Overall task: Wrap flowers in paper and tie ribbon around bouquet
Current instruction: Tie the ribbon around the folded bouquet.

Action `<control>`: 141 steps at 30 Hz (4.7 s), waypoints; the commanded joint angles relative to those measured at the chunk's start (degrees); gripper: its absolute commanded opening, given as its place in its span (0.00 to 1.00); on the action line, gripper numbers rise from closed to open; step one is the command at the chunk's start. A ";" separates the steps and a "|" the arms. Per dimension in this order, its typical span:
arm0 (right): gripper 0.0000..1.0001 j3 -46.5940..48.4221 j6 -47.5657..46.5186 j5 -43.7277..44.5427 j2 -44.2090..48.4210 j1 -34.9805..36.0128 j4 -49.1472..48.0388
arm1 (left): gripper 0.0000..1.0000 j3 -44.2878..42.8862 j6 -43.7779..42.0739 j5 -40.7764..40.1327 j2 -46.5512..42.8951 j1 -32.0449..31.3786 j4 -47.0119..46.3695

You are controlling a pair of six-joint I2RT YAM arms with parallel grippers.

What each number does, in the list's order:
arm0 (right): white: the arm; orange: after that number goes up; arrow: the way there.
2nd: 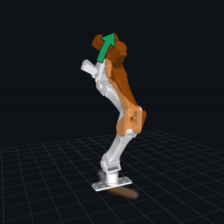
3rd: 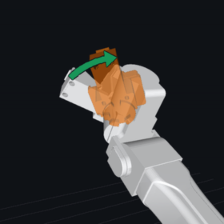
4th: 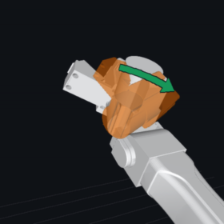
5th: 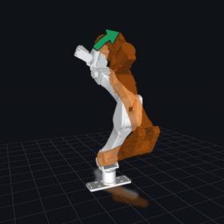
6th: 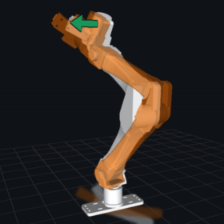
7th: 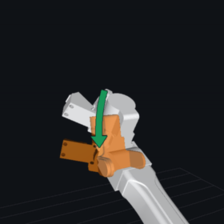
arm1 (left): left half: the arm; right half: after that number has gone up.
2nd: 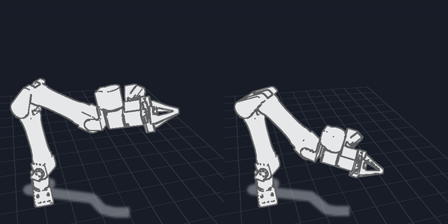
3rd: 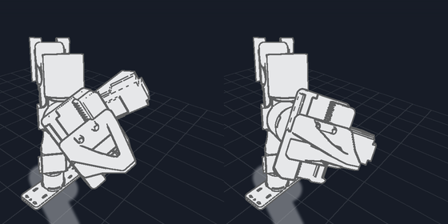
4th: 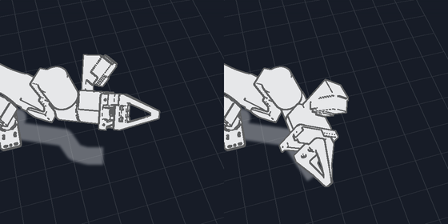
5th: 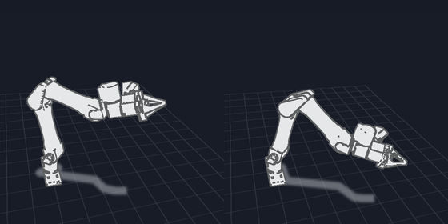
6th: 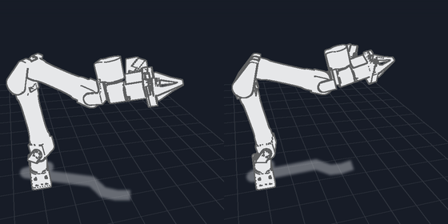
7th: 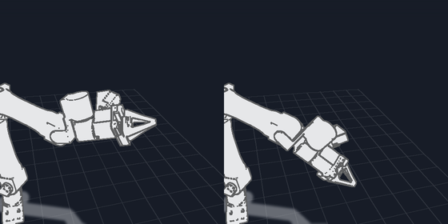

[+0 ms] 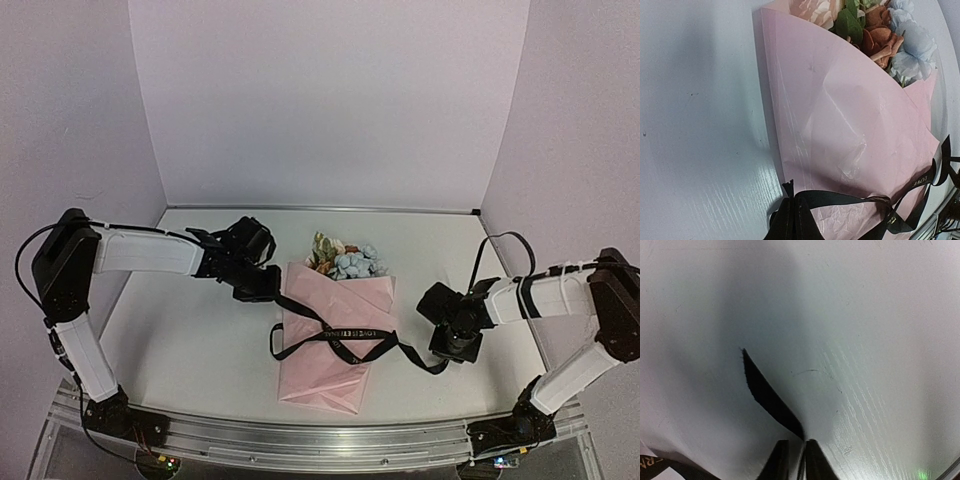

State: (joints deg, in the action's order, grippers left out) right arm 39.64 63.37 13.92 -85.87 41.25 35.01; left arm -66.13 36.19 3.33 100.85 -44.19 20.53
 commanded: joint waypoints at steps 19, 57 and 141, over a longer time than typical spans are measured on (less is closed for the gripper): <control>0.00 36.44 -15.77 -3.77 -10.14 -22.83 14.09 | 0.00 7.74 0.65 -6.68 -10.74 19.95 10.09; 0.23 16.57 -19.56 -12.81 -6.56 -31.99 15.03 | 0.36 21.12 9.34 -15.23 -17.30 24.41 5.32; 0.82 9.25 -90.96 -8.55 -8.48 6.32 -28.77 | 0.19 15.77 -81.17 3.43 -1.24 1.12 -23.90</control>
State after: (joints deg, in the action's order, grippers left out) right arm 49.69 -27.05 3.32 -96.96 47.40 8.77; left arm -50.15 -45.89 5.96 100.60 -43.12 -1.61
